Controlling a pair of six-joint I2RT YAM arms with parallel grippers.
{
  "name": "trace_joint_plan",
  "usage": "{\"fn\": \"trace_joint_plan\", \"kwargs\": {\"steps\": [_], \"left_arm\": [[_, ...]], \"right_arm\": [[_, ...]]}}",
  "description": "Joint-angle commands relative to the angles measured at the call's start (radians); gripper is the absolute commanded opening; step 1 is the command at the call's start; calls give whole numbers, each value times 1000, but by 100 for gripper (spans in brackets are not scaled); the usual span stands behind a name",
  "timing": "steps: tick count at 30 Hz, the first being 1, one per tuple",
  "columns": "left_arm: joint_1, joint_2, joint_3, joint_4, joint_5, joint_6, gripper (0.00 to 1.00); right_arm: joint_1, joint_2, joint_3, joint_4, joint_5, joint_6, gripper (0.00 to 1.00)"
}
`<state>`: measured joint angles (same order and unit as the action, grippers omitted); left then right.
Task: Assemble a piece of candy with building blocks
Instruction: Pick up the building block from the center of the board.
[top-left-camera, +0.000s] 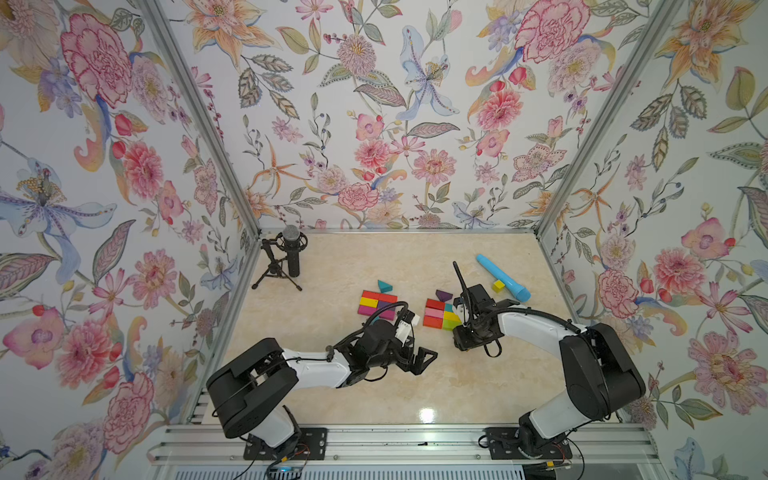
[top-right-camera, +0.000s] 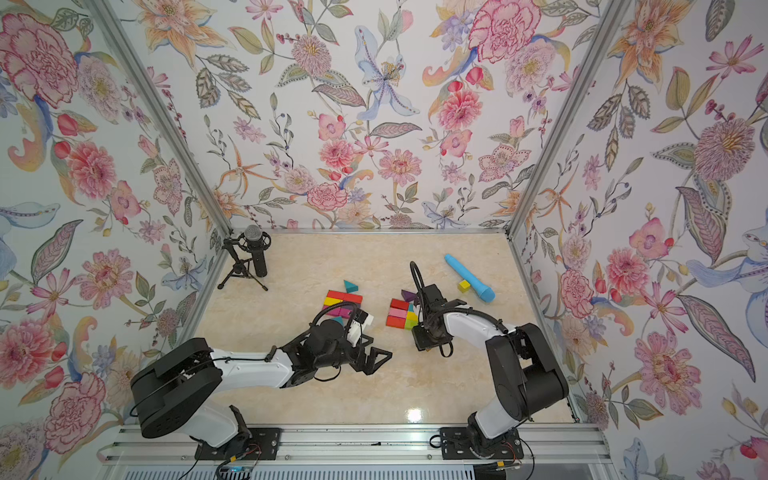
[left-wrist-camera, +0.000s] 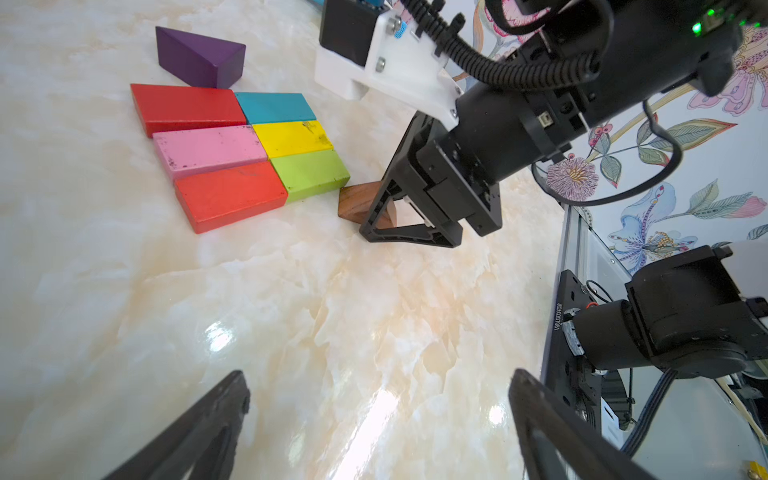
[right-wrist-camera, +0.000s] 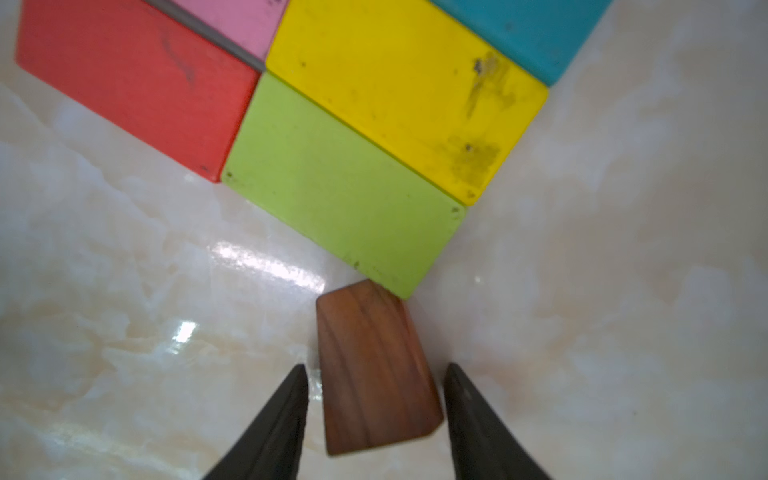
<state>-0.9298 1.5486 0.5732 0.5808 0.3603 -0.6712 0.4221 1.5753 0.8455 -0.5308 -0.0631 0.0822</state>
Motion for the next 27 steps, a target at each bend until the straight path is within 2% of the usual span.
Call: {"fn": "trace_joint_plan", "kwargs": {"steps": [1,8,17,20,23,27], "left_arm": [[13,-15,-12,35,7,-16,99],[14,-14,-10,32,8,-17,99],[13,-21,-8,9,10,1,99],[-15,-49,29,-114,-38,92,99],[-60,-107,62,-229,-119,200,99],[-152,-209,77,-335,-294,352,99]], "right_arm": [[6,22,21,-15,-9,-13,52],[16,19,11,-17,-20,3,44],[24,-82,-59,-11,-117,79,26],[25,-121,-82,3,-192,106,22],[23,-181,-108,54,-325,161,20],[16,-230,-143,186,-546,252,21]]}}
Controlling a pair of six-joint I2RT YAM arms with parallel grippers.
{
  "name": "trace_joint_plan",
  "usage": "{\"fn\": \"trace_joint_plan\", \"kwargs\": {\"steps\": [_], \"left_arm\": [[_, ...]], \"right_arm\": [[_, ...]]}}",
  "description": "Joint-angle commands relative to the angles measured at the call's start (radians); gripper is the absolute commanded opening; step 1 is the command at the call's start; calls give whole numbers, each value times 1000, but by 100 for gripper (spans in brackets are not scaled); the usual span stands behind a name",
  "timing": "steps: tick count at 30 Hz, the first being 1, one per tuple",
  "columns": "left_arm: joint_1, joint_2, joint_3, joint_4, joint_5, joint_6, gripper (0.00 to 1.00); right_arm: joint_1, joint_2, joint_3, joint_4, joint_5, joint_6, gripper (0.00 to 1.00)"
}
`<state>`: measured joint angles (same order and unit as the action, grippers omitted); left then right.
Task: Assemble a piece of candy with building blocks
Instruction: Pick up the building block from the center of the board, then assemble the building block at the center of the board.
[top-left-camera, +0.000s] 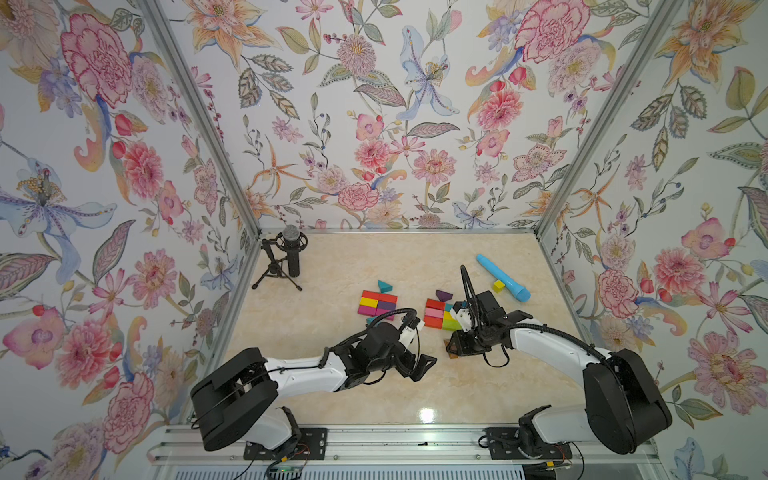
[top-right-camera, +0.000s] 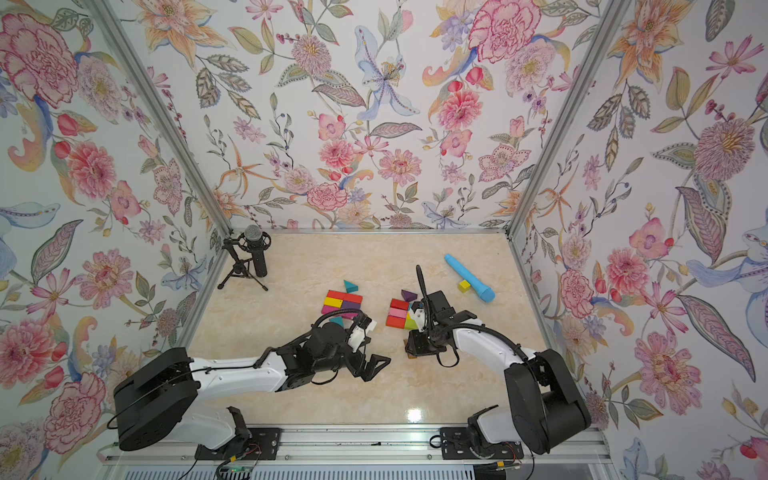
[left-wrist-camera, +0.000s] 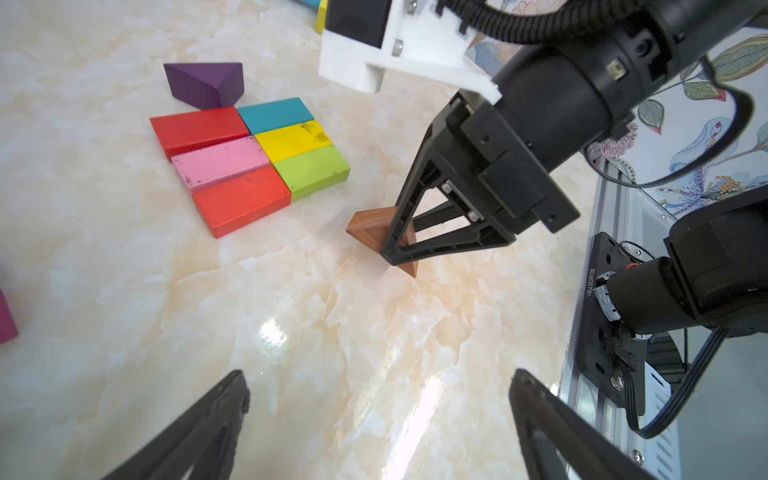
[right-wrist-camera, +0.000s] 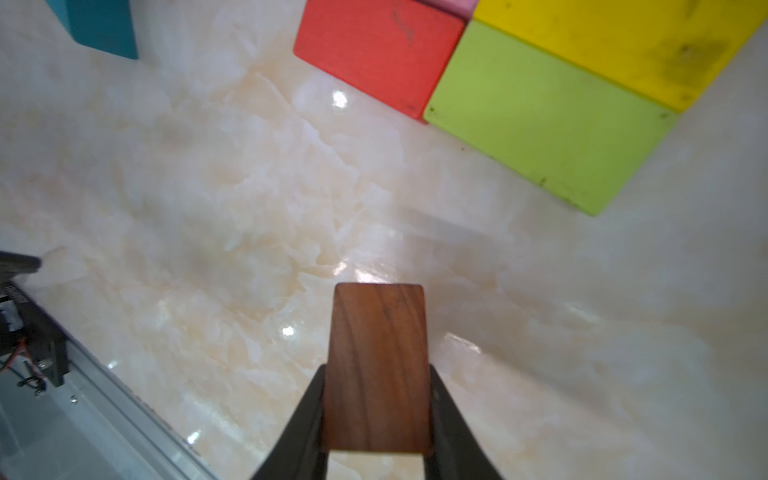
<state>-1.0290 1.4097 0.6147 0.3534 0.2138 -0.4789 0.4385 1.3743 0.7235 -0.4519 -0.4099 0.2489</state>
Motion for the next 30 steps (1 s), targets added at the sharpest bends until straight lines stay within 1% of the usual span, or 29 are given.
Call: {"fn": "trace_joint_plan", "kwargs": {"steps": [1,4,6,10,12,15,20,26,28,30], "left_arm": [[-70,-89,37,-124,-176,194,99],[-98,-127,42,-160,-237,283,99],[-109,-145,45,-166,-268,338,99],[-111,-152,61,-184,-269,427,99],[-111,-138,77,-198,-259,463,99],[-112,-101,101,-203,-275,507,99],[-104,-56,119,-183,-302,532,99],[-59,-51,107,-152,-252,540,99],[-56,-45,110,-151,-238,546,96],[-53,-36,117,-156,-221,553,89]], "right_arm": [[-1,-32,-30,146,-250,109,21],[1,-29,-62,271,-379,182,20],[4,-27,-83,347,-438,226,19],[2,-34,-111,475,-527,303,18],[3,-34,-111,504,-557,319,19],[5,-35,-110,525,-593,326,20],[11,-48,-125,537,-632,329,20],[39,-67,-155,544,-658,325,21],[43,-71,-163,544,-660,322,21],[42,-69,-169,545,-655,321,21]]}}
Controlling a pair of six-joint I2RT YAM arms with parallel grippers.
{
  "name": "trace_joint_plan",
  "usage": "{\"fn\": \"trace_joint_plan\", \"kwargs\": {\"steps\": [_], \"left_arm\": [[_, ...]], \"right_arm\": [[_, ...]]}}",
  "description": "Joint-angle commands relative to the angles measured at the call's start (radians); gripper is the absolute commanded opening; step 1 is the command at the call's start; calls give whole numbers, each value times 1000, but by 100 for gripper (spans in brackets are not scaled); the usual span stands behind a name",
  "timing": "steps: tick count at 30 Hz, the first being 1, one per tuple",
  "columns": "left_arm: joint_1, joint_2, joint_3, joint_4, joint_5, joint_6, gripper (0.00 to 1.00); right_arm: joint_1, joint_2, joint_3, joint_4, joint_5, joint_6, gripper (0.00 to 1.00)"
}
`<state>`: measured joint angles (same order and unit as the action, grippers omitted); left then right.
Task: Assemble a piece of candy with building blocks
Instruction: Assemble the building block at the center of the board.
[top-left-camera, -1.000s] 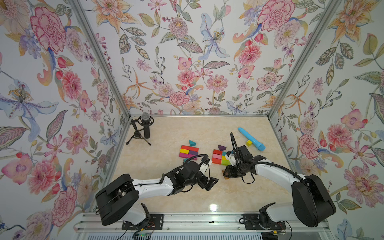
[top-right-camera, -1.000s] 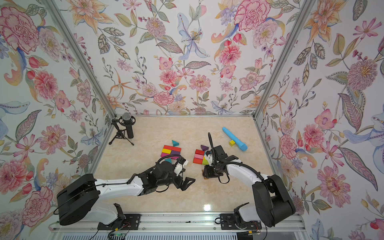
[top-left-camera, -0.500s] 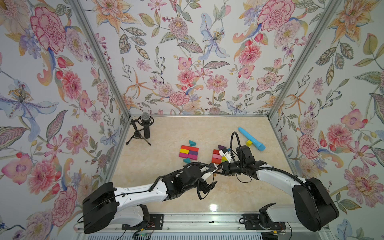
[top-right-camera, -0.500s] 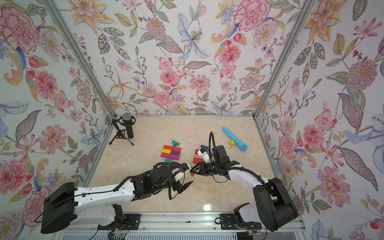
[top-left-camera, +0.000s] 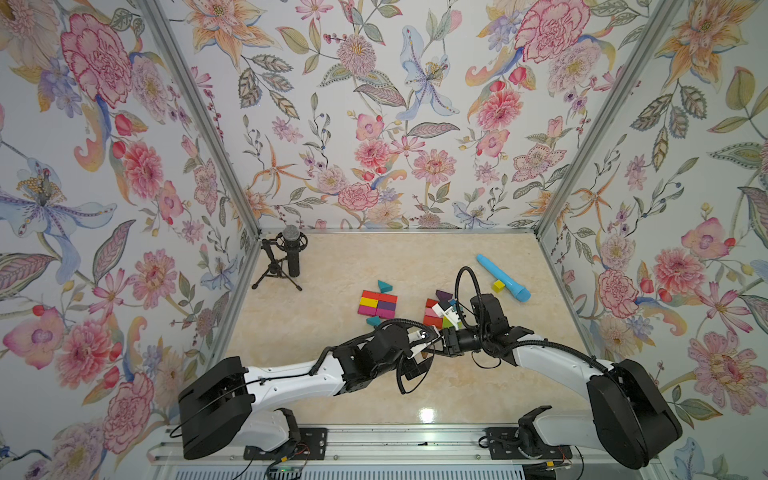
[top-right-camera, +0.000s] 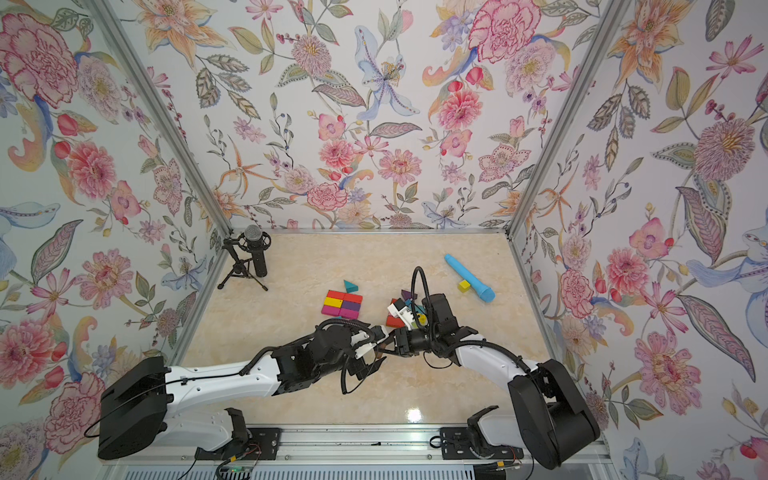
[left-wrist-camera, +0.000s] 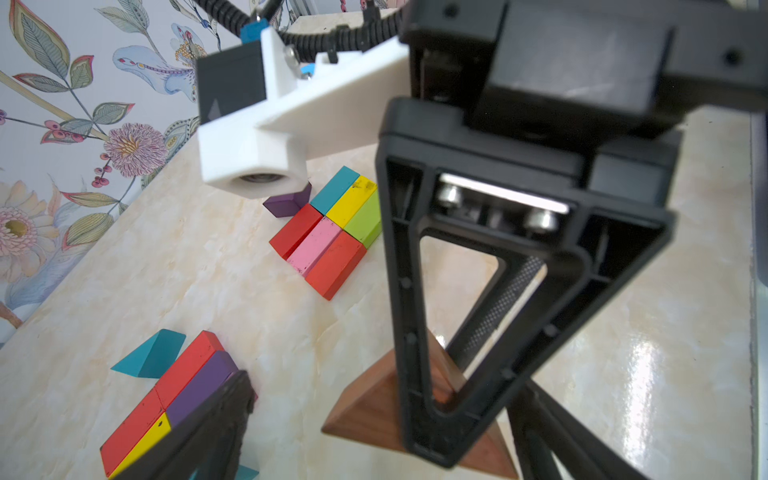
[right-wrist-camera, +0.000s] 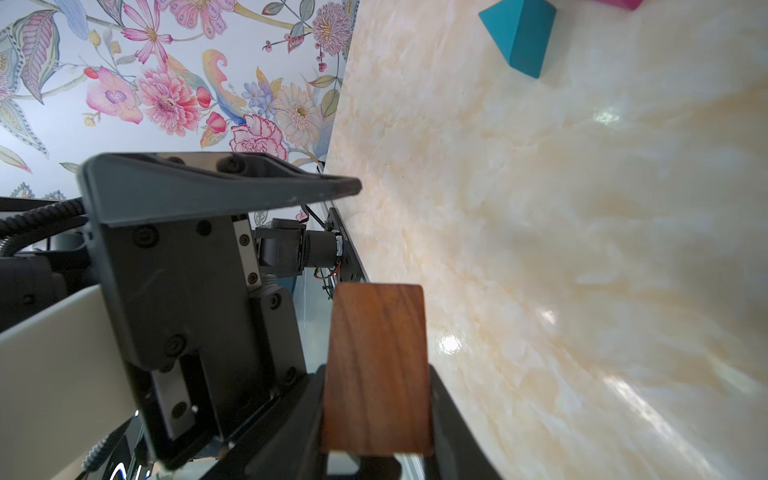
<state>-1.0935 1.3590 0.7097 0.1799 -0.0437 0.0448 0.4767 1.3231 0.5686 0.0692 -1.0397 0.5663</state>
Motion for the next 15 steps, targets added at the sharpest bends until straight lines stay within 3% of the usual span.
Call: {"fn": "trace_joint_plan", "kwargs": {"steps": [1,8,15], "left_arm": [[12,18,24,14,43,33,86],[24,29,31,-7,72,36,65],[26,28,31,-16,78,34,31]], "right_arm": [[4,-16,-16,24,-25,3,21],[4,-19,-15,52,-32,24,21],[5,-18,-30,87,-51,37,23]]}}
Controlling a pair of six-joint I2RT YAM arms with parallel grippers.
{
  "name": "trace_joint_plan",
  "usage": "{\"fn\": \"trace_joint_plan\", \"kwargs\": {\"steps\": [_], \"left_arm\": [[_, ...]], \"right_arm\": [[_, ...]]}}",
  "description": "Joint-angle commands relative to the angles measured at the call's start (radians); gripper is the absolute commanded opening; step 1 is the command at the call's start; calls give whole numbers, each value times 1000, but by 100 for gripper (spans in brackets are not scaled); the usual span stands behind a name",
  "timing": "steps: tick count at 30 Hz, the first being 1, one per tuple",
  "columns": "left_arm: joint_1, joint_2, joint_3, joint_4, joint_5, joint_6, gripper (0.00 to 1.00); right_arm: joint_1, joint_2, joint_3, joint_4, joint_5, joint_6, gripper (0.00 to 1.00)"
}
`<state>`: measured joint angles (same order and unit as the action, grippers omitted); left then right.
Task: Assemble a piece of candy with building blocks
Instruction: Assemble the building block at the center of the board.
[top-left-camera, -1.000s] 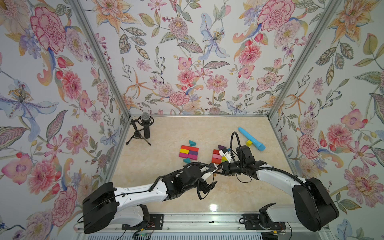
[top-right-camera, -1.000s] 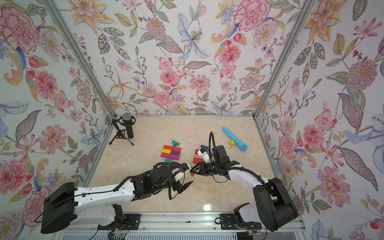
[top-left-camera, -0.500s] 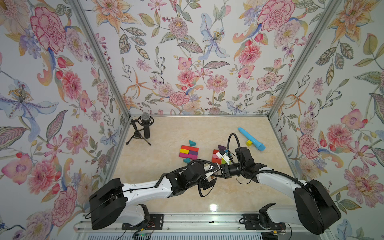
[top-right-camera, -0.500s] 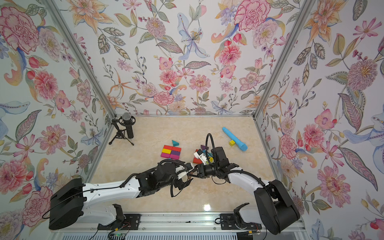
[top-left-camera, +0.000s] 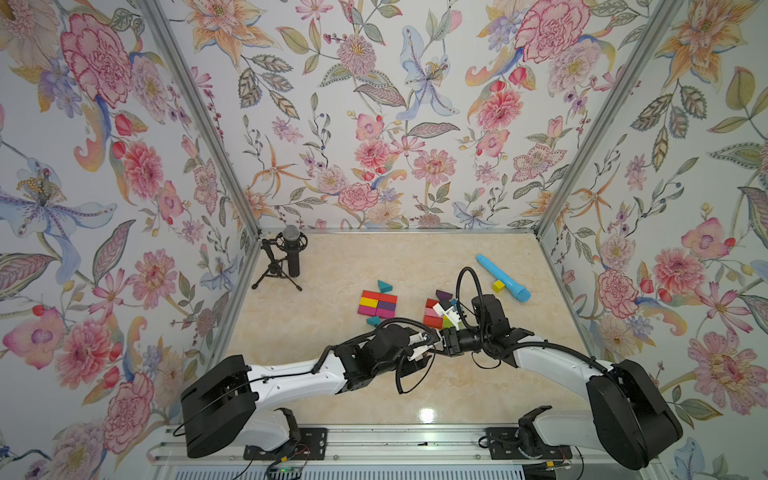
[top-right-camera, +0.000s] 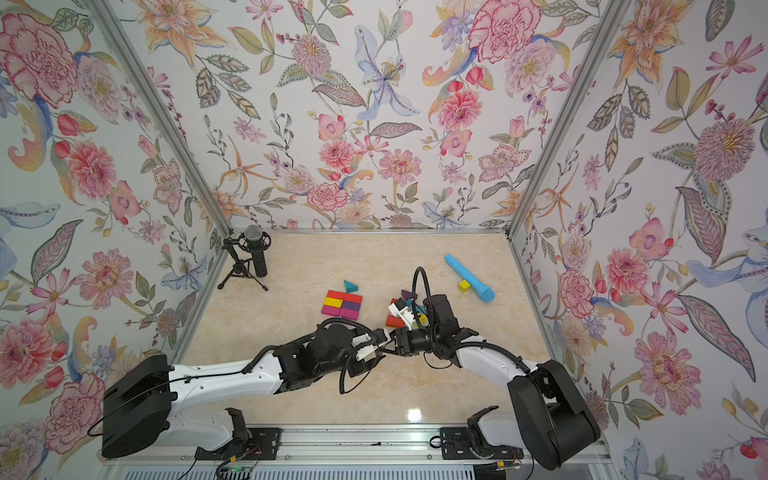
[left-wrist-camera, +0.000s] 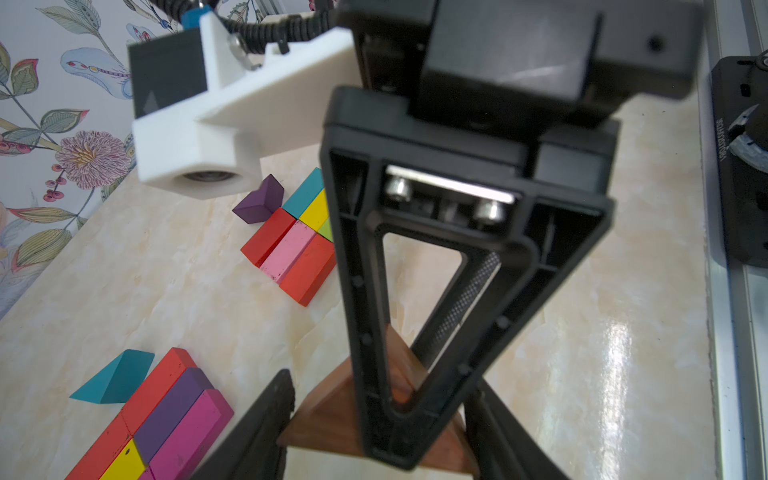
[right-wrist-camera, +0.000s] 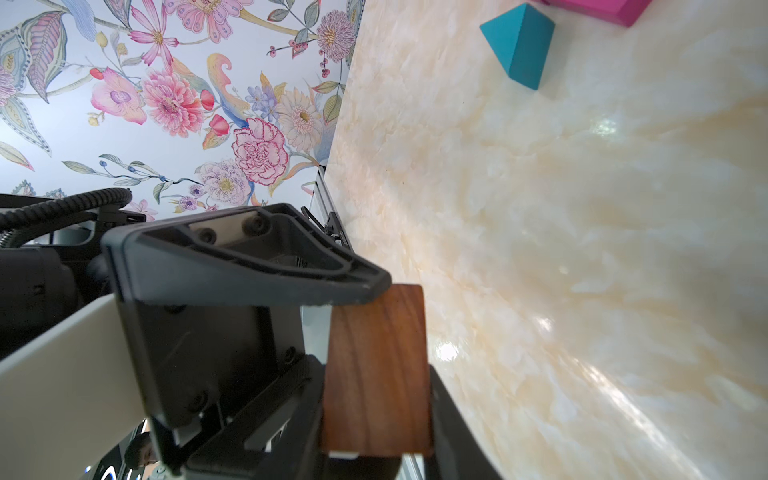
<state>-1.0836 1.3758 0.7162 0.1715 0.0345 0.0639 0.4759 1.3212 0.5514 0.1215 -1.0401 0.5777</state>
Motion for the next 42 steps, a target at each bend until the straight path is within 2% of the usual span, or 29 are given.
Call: {"fn": "trace_joint_plan", "kwargs": {"steps": [1,3,5,6,9,12,16,19,21,27,32,42], "left_arm": [[16,10,23,-7,0,11,26],[17,6,17,-7,4,-7,21],[18,-2,7,4,-1,-54,21],[19,-3,5,9,-5,-89,20],[18,9,11,43,-10,-243,19],[-4,71,76,7,-74,-377,21],[-25,180,218,-108,-155,-549,22],[-30,295,318,-182,-189,-664,23],[-37,357,381,-228,-211,-712,23],[-44,483,517,-359,-237,-773,24],[-42,561,594,-424,-255,-777,26],[-18,678,708,-468,-200,-808,28]], "right_arm": [[5,-18,-13,34,-48,26,27],[2,-27,-7,16,-17,20,46],[-6,-51,-2,-26,59,2,75],[-15,-71,3,-63,109,-16,81],[-74,-141,-2,-161,263,-51,87],[-144,-217,21,-348,455,-148,91],[-251,-313,34,-449,584,-217,94],[-299,-332,78,-512,721,-299,95],[-340,-342,86,-513,771,-328,95],[-428,-381,94,-499,812,-351,97],[-513,-399,74,-488,784,-357,99],[-594,-432,48,-461,743,-358,100]]}}
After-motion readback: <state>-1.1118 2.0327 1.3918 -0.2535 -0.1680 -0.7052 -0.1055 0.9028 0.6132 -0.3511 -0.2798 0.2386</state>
